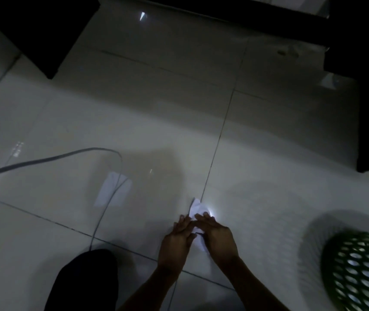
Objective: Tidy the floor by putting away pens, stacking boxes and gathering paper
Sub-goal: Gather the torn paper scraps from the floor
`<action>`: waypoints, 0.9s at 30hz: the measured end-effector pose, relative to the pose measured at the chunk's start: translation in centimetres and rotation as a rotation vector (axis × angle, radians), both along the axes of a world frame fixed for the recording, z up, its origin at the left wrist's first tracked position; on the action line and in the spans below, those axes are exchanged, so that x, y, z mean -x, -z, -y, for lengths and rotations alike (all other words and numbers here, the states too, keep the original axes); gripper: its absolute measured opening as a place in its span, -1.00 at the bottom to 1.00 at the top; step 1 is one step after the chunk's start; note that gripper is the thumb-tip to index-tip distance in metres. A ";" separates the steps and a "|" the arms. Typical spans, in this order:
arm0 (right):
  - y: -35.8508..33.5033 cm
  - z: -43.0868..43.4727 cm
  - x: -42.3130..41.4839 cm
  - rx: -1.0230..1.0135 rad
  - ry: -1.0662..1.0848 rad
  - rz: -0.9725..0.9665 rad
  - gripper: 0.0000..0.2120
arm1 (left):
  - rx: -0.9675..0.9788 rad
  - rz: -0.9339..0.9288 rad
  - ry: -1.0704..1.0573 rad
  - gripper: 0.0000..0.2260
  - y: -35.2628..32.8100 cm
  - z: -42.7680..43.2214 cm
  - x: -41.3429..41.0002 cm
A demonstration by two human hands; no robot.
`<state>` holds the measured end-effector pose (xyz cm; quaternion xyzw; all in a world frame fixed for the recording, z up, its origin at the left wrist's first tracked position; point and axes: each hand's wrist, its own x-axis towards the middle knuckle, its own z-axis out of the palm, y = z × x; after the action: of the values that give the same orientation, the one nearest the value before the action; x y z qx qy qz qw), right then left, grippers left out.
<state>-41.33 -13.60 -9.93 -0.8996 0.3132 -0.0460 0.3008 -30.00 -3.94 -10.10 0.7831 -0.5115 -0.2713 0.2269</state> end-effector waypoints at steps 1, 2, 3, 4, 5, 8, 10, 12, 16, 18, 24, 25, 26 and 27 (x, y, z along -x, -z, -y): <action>-0.5 -0.3 -0.2 -0.028 0.049 0.027 -0.68 | 0.026 0.009 -0.015 -0.67 -0.1 0.1 -0.1; -0.6 -0.5 -0.5 -0.112 0.102 0.032 -0.70 | 0.062 -0.004 -0.043 -0.71 -0.2 0.1 -0.2; -0.8 -0.7 -0.9 -0.165 0.163 0.002 -0.72 | 0.091 -0.029 -0.064 -0.74 -0.2 0.2 -0.3; -0.8 -0.9 -1.2 -0.222 0.215 -0.056 -0.72 | 0.101 -0.042 -0.080 -0.77 -0.2 0.2 -0.4; -0.9 -1.2 -1.5 -0.255 0.255 -0.067 -0.73 | 0.089 -0.041 -0.096 -0.80 -0.2 0.3 -0.6; -1.3 -1.5 -2.0 -0.264 0.312 -0.041 -0.87 | -0.004 -0.087 -0.151 -0.76 -1.2 1.0 -0.8; -1.7 -1.0 -2.0 -0.259 0.299 -0.062 -0.82 | -0.041 -0.147 -0.172 -0.70 -2.4 1.7 -1.0; -2.6 -0.3 -1.7 -0.269 0.300 -0.047 -0.80 | -0.023 -0.182 -0.163 -0.71 -3.6 2.6 -1.3; -6.4 1.3 -1.7 -0.187 0.308 0.057 -0.83 | 0.009 -0.185 -0.075 -0.74 -5.9 4.5 -1.9; -8.1 1.9 -1.6 -0.173 0.287 0.077 -0.88 | 0.057 -0.166 -0.029 -0.73 -7.6 5.1 -2.2; -12.3 3.0 -0.9 -0.125 0.252 0.057 -0.84 | 0.045 -0.100 0.037 -0.68 -12.4 6.7 -2.3; -13.1 3.2 -0.6 -0.121 0.248 0.048 -0.87 | 0.034 -0.108 0.044 -0.68 -13.0 6.9 -2.3; -13.9 3.4 -0.2 -0.115 0.252 0.049 -0.86 | 0.025 -0.105 0.058 -0.72 -13.9 7.3 -2.1; -14.8 3.6 0.3 -0.109 0.264 0.060 -0.82 | 0.024 -0.102 0.074 -0.77 -14.9 7.7 -2.0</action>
<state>-41.61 -17.21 4.83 -0.8313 0.4215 -0.0950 0.3498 -28.02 -11.64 4.77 0.7460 -0.5313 -0.3128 0.2519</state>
